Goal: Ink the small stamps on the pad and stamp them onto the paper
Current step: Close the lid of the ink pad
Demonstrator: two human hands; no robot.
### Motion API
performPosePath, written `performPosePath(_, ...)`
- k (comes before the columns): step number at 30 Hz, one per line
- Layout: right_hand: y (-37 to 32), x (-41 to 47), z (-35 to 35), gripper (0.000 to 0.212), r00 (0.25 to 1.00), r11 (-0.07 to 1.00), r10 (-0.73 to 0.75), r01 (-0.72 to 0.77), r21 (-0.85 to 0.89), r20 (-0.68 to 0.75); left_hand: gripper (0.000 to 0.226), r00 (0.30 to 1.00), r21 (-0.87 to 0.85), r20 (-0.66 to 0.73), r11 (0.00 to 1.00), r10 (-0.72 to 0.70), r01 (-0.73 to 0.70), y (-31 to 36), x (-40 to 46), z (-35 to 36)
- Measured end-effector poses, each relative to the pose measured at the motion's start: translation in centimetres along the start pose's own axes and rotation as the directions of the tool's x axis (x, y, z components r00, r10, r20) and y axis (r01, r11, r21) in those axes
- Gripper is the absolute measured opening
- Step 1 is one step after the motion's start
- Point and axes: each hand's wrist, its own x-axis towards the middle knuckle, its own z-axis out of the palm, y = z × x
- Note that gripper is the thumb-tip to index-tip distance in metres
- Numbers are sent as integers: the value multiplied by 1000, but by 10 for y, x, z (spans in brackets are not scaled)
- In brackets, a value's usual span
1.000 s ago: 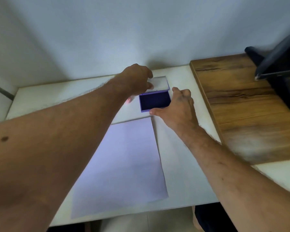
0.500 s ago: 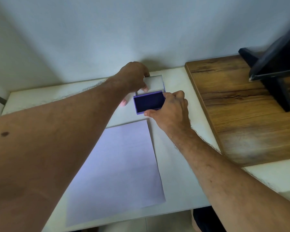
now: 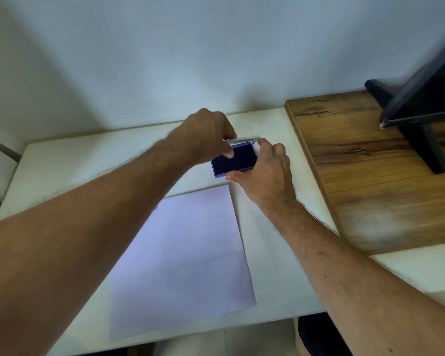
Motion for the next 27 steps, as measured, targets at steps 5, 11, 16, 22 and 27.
performPosePath(5, 1, 7, -9, 108, 998, 1000, 14, -14, 10, 61, 54, 999, 5, 19, 1000, -31, 31, 7, -24, 15)
performPosePath(11, -7, 6, -7, 82, 995, 1000, -16, 15, 9, 101, 27, 934, -87, -214, 958, -287, 275, 5, -60, 16)
performPosePath(16, -21, 6, 3, 106, 999, 990, 48, -49, -133, -11, 17, 909, -83, -174, 926, -378, 368, -2, -68, 25)
performPosePath(22, -25, 9, 15, 113, 998, 970, 52, -62, -237, -47, 21, 913, -95, -110, 919, -393, 384, -12, -58, 35)
performPosePath(27, -25, 10, 18, 104, 998, 984, 13, -25, -174, -67, 22, 929, -182, -76, 921, -363, 345, -16, -53, 36)
